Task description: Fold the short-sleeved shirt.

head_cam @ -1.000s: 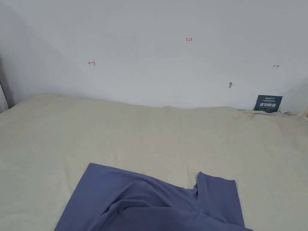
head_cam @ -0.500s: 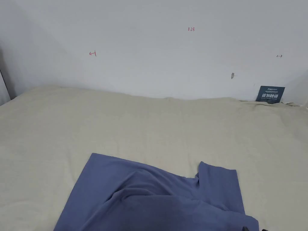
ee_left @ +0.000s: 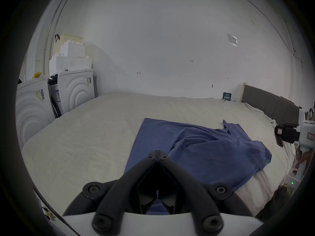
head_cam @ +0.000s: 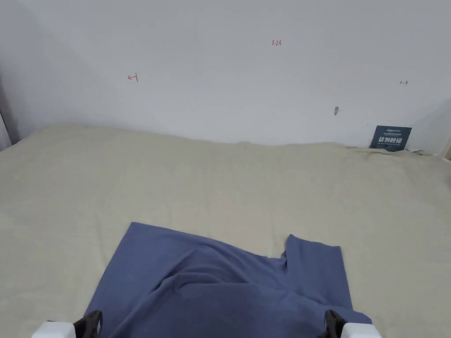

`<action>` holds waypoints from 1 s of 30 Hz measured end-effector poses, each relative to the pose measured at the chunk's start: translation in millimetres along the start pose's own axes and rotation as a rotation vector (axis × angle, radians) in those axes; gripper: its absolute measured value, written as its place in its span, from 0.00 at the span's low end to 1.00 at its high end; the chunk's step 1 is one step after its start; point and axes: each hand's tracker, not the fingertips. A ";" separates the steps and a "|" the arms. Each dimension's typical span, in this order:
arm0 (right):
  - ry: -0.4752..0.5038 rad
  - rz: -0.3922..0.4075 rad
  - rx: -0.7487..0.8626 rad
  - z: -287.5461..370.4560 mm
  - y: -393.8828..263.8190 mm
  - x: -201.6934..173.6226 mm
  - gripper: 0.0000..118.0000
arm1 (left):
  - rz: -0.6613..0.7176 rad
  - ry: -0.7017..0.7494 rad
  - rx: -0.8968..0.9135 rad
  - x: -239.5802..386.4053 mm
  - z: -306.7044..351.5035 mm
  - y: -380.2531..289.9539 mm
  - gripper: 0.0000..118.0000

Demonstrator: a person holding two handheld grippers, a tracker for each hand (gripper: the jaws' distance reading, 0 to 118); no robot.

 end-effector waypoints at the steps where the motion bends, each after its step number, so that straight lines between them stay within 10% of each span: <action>1: 0.000 -0.001 -0.011 -1.6 0.0 -0.8 0.00 | 0.008 -0.004 -0.011 0.7 -3.0 -0.6 0.00; 20: -0.001 -0.006 -0.119 -47.4 -4.4 -0.7 0.00 | 0.062 -0.120 -0.304 -49.8 -227.5 97.9 0.00; 24: 0.000 -0.005 -0.138 -58.5 -4.7 -2.5 0.00 | 0.059 -0.093 -0.350 -48.5 -269.6 119.0 0.14; 27: 0.002 -0.005 -0.155 -65.6 -6.5 -2.5 0.00 | 0.059 -0.073 -0.412 -48.4 -299.3 125.7 0.57; 30: 0.001 -0.005 -0.172 -71.9 -8.8 -1.9 0.00 | 0.058 -0.083 -0.444 -46.7 -323.5 126.9 0.69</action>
